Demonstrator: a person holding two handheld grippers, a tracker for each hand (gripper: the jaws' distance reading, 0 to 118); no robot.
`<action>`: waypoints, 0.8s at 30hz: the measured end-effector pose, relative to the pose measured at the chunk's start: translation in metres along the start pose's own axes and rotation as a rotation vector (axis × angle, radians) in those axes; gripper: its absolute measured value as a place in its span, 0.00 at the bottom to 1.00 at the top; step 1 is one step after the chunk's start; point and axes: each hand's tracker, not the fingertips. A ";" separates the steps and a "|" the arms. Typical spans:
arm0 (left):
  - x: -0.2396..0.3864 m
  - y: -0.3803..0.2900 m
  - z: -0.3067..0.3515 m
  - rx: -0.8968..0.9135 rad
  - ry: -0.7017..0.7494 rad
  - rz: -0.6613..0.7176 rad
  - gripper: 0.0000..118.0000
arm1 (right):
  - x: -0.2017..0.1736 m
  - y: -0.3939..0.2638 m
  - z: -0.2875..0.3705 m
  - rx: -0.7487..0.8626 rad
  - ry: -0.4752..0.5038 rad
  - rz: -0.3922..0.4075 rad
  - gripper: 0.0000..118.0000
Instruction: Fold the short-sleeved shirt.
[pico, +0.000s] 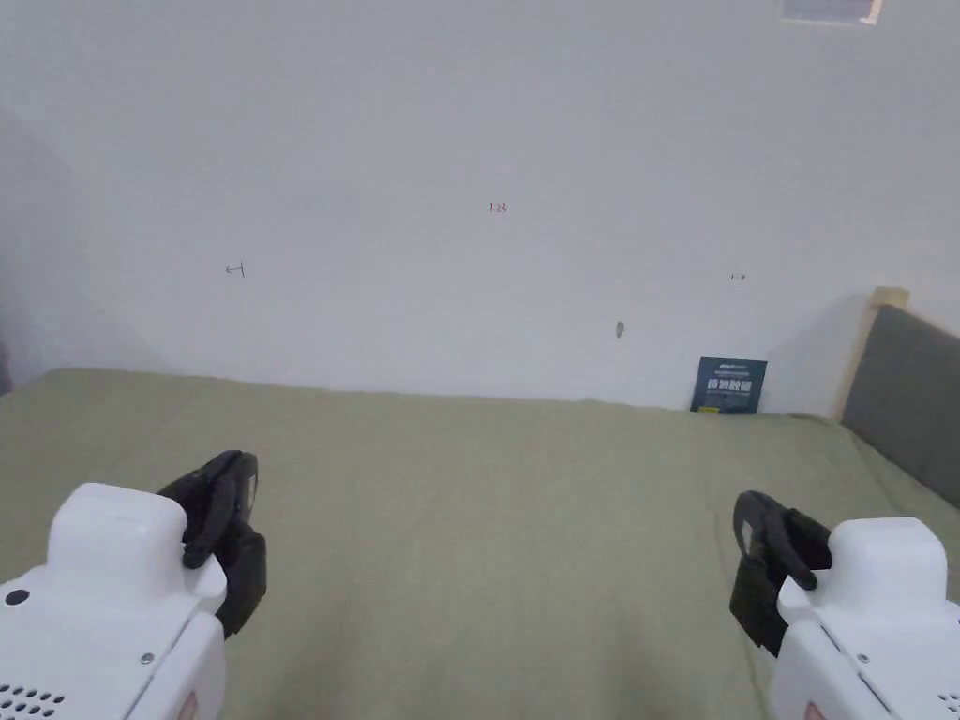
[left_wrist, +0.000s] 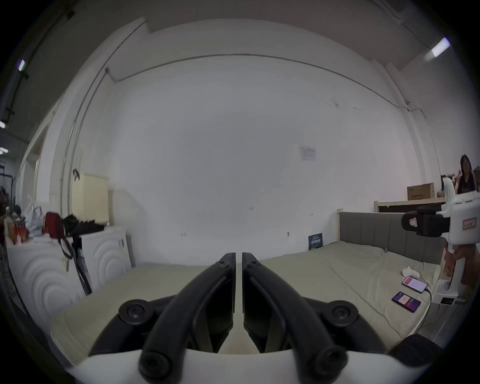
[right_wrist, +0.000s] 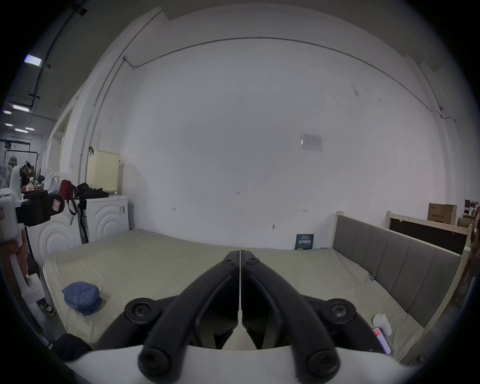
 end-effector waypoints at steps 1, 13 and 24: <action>0.003 0.002 -0.002 -0.004 -0.002 -0.001 0.05 | 0.001 0.001 0.001 0.003 -0.001 -0.005 0.02; 0.004 -0.007 -0.018 -0.075 0.074 0.047 0.05 | 0.001 -0.009 0.002 -0.046 -0.037 -0.014 0.02; -0.004 -0.010 -0.035 -0.135 0.044 0.092 0.95 | 0.006 -0.007 -0.005 -0.077 -0.022 -0.063 0.58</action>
